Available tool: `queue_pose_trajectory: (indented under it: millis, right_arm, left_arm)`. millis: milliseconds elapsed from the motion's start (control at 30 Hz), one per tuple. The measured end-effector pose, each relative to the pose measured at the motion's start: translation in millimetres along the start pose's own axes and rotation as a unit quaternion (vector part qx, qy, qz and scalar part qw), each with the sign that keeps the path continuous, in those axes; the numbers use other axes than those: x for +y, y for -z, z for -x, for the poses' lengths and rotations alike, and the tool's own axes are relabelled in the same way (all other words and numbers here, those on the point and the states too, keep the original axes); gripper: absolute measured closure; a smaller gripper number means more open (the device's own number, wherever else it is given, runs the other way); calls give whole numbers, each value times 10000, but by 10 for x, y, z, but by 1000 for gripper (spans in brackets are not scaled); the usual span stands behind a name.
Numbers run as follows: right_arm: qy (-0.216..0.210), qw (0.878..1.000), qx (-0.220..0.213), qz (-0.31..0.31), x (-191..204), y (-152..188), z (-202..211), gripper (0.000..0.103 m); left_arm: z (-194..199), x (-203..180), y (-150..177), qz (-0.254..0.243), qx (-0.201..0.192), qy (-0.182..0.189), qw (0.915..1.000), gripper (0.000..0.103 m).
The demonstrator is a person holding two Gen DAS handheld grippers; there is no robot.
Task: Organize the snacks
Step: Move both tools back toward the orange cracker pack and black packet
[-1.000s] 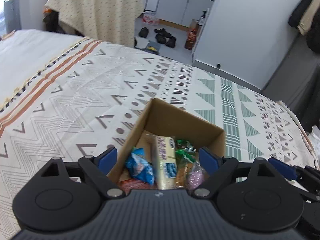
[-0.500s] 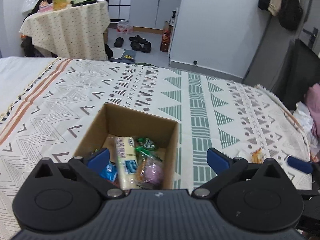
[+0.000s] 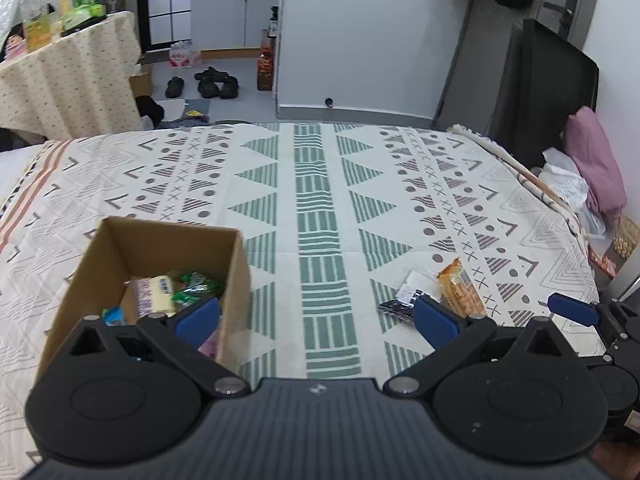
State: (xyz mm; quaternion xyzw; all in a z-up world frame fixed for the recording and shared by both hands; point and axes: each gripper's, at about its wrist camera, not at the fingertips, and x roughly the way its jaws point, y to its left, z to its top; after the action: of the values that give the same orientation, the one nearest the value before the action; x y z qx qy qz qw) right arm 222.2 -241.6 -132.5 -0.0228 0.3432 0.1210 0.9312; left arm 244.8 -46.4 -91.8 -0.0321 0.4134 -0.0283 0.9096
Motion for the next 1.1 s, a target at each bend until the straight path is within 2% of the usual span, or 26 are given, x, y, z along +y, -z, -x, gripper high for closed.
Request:
queue_pose_trajectory:
  millis: [167, 300, 567, 867, 1033, 1100]
  right_arm:
    - [-88, 9999, 31, -145, -178, 78, -132, 9]
    - [-59, 9996, 74, -265, -317, 155, -253, 16]
    - [-134, 9989, 276, -361, -509, 277, -486, 23]
    - [-267, 9970, 543, -479, -580, 338, -790, 29]
    - [-229, 9964, 648, -500, -589, 377, -906, 35]
    - [-259, 9956, 736, -520, -591, 398, -949, 46]
  left_arm:
    - [-203, -179, -18, -256, 164, 42, 9995, 0]
    - [-371, -325, -30, -476, 243, 100, 9985, 0]
    - [-778, -624, -40, -955, 422, 305, 9941, 0]
    - [-1153, -787, -51, -1118, 675, 387, 9907, 1]
    - [-1303, -847, -76, -1162, 713, 495, 9894, 1]
    - [-1367, -870, -81, -1168, 746, 556, 9888, 1]
